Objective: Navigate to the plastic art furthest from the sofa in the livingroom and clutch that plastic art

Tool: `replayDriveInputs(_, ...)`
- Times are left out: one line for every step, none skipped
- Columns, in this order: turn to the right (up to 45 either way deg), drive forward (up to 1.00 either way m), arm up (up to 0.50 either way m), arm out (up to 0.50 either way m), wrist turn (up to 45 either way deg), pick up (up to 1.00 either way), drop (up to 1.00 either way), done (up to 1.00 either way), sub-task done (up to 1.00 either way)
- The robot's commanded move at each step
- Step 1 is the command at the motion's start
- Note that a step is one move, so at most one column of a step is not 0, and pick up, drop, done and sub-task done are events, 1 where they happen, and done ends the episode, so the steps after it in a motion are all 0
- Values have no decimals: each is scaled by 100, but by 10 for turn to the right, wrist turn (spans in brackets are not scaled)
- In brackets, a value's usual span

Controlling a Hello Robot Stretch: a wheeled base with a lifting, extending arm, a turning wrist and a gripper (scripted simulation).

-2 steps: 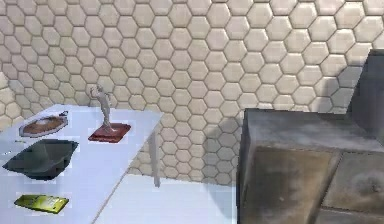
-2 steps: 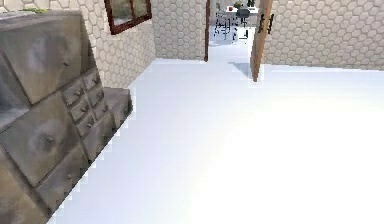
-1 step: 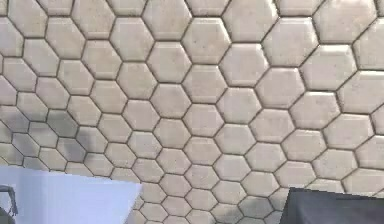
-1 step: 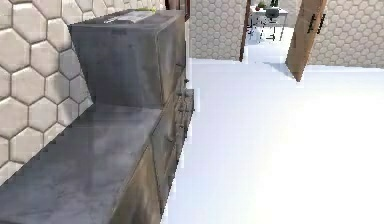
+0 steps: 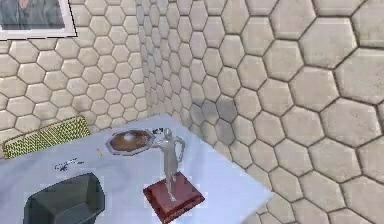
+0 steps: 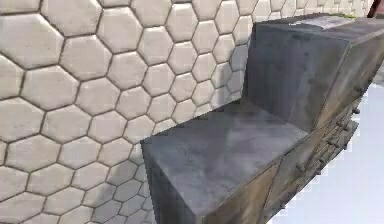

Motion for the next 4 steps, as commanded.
replayDriveInputs(-450, 0, 0, 0, 0, 0, 0, 0, 0)
replayDriveInputs(-450, 0, 0, 0, 0, 0, 0, 0, 0)
replayDriveInputs(0, 0, 50, 0, 0, 0, 0, 0, 0)
replayDriveInputs(0, 0, 34, 0, 0, 0, 0, 0, 0)
